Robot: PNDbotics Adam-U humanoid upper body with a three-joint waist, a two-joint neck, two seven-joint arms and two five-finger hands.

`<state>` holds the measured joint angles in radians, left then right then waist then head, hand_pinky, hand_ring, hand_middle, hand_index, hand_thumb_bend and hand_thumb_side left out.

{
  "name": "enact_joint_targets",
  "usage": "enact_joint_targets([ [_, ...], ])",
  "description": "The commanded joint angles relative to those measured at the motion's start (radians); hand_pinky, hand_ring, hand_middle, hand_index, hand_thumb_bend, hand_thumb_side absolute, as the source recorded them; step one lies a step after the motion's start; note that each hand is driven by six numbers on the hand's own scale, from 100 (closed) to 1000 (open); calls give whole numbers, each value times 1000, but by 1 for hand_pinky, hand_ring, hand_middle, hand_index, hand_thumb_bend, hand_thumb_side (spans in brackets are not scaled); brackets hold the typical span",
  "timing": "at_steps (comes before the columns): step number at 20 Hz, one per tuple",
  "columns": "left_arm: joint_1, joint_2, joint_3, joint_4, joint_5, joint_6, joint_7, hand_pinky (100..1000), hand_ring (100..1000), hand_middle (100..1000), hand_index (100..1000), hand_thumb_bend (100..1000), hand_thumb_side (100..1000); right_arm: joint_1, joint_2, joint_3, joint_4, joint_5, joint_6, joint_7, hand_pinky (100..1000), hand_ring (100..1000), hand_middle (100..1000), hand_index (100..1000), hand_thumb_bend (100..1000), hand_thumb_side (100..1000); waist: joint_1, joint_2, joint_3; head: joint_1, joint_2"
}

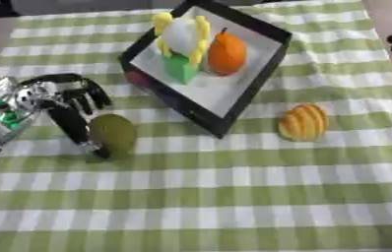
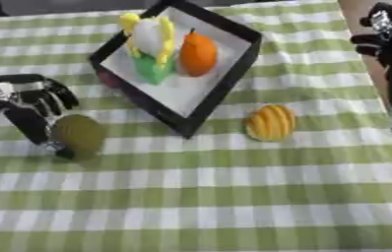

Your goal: Pick up objects on the table and place them in the box.

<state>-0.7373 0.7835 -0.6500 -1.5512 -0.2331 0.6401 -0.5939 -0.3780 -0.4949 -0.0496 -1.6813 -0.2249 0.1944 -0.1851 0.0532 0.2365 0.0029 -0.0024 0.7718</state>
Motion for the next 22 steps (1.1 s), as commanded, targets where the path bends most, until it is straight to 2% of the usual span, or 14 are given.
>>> enact_joint_targets([
  [1, -4, 11, 15, 10, -20, 30, -47, 719, 708, 706, 777, 796, 100, -10, -25, -13, -17, 4, 0, -3, 783, 710, 758, 900, 100, 704, -2, -19, -2, 5, -2],
  [6, 1, 7, 17, 10, -49, 12, -51, 697, 683, 683, 759, 721, 100, -8, -26, -13, -16, 5, 1, -3, 783, 710, 758, 900, 100, 704, -2, -18, -3, 4, -2],
  [7, 0, 8, 19, 5, -55, 8, -49, 692, 677, 678, 754, 676, 100, -7, -26, -13, -16, 5, 1, -3, 783, 710, 758, 901, 100, 705, -1, -18, -3, 4, -2],
  [12, 0, 12, 22, -22, -86, -4, -52, 676, 659, 662, 737, 563, 100, -6, -25, -14, -15, 6, 1, -3, 783, 710, 758, 901, 100, 707, 2, -19, -3, 6, -2],
  [15, 2, 12, 26, -31, -98, -7, -56, 671, 647, 651, 726, 530, 100, -5, -26, -14, -15, 7, 2, -3, 783, 710, 758, 901, 100, 708, 2, -18, -4, 6, -2],
  [18, -2, 13, 31, -46, -110, -10, -52, 648, 611, 610, 667, 502, 100, -3, -26, -15, -14, 7, 2, -5, 783, 710, 758, 901, 100, 709, 3, -19, -3, 7, -2],
  [22, -4, 12, 34, -52, -121, -12, -52, 648, 611, 610, 667, 502, 100, -3, -25, -15, -15, 7, 2, -5, 783, 710, 758, 901, 100, 709, 4, -19, -3, 7, -2],
])
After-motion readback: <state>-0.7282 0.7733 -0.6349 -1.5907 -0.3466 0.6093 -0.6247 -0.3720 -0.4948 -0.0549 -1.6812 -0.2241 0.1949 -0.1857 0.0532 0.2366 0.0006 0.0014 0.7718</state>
